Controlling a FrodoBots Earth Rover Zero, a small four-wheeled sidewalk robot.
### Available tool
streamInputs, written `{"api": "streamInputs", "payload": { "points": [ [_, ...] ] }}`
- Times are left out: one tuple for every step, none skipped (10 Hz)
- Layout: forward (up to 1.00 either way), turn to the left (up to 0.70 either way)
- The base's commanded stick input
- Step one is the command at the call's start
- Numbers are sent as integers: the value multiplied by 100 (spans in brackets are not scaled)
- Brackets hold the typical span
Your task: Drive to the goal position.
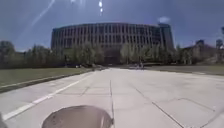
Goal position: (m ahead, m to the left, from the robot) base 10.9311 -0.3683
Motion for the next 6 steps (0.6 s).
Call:
{"api": "streamInputs", "payload": {
  "points": [
    [70,1],
    [70,1],
    [70,1],
    [70,1],
    [70,2],
    [70,2]
  ]
}}
